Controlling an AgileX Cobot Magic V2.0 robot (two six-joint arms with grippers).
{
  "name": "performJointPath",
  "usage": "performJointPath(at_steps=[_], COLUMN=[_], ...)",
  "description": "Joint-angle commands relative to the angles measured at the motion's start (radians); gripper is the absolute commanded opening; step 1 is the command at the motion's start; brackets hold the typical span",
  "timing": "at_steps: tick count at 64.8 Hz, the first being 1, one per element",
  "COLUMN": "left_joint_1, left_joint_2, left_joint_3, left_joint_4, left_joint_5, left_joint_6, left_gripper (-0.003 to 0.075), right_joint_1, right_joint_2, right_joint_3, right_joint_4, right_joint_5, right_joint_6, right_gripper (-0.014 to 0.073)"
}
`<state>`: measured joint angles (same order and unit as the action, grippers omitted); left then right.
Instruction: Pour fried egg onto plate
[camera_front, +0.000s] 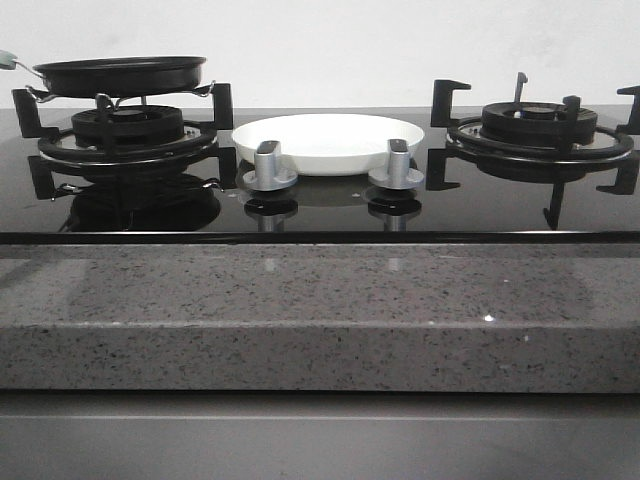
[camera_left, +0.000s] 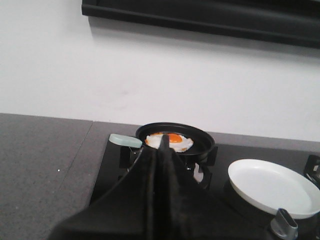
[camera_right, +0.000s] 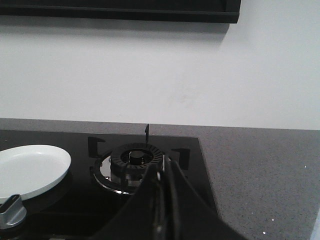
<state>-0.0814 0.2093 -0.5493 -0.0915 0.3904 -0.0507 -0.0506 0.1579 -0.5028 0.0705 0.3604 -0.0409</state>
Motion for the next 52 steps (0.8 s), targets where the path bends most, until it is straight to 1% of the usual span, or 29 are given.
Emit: performJointPath(at_steps=[1,6,15,47,52], left_joint_1=[0.002,0.002,0.002,0.002,0.002], left_joint_2=[0.084,0.126,0.177,0.2,0.2], left_joint_3=[-0.093,-0.123,-0.123,-0.118,-0.118], left_joint_4=[-0.011,-0.011,-0.011,-0.004,0.01], left_joint_5=[0.019,0.036,0.028,0.034,0.032], left_joint_6=[-0.006,-0.006,-0.006,-0.006,-0.006], left_gripper=[-0.0019,-0.0019,-0.0019,-0.0019,-0.0018], right_joint_1=[-0.005,-0.005,-0.005,-0.005,-0.005], right_joint_2=[0.086,0.137,0.181,0.183,0.183], right_joint_3=[-0.095,-0.123,-0.119,-0.119,-0.119], right_joint_4=[-0.011,-0.011,-0.01,-0.01,-0.01], right_joint_5=[-0.002,0.017,0.018,0.034,0.047], right_joint_6=[-0.006,-0.006,-0.006,-0.006,-0.006], right_gripper=[-0.0068,-0.0068,-0.0068,-0.0068,-0.0055])
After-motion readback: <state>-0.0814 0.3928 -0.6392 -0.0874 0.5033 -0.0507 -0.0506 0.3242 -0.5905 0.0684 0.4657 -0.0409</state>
